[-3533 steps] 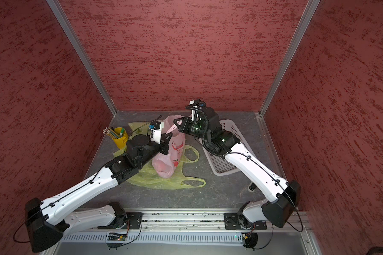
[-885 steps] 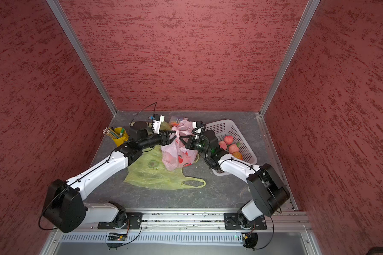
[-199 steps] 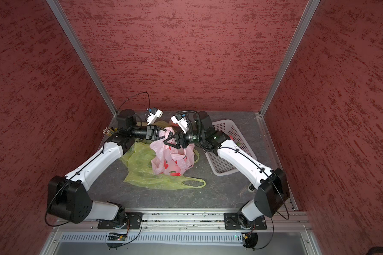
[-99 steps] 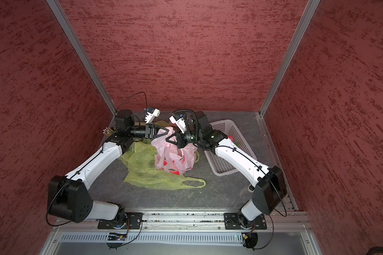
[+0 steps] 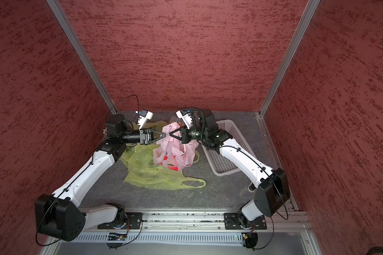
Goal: Place the peach into a plastic bag & tie a knot
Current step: Cross the plastic bag with the plastic bag.
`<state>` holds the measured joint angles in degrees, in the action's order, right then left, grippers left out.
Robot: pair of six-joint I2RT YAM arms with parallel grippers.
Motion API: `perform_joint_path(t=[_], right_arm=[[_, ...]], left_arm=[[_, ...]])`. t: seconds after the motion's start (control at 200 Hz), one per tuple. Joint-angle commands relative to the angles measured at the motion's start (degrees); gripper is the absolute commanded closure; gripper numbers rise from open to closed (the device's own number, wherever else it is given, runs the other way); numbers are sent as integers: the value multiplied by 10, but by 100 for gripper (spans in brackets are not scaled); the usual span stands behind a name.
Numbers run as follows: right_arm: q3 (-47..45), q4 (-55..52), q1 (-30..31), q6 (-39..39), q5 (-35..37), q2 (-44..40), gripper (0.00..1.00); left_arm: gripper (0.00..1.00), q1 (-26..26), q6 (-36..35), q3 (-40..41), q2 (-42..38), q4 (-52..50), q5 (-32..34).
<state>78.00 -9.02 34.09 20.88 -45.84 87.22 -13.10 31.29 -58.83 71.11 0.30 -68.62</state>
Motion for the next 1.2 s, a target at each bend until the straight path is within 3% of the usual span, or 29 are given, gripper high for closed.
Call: perform_joint_path(t=[0.0,0.586,0.701,0.771,0.912,0.987,1.127,1.197], right_arm=[[-13,82,-3,47,-32,-19,100],[-40,190,-8,138,-48,-26,100],[-40,194,-8,141,-48,-29,100],[-38,192,-8,139,-51,-30,100],[-36,174,-11,131,-58,-34,100],[-37,162,-14,125,-60,-36,100],[-37,144,-19,121,-73,-36,100],[-37,133,-19,116,-76,-36,90]], left_arm=[[29,-28,-80,-3,0,-72,41],[26,-83,-179,7,6,-140,128],[29,-85,-185,13,-1,-131,132],[38,-85,-185,16,-4,-122,133],[83,-84,-201,8,-1,-142,151],[100,-83,-213,1,1,-162,152],[100,-78,-225,-5,-8,-180,164],[100,-66,-222,-4,-14,-181,165]])
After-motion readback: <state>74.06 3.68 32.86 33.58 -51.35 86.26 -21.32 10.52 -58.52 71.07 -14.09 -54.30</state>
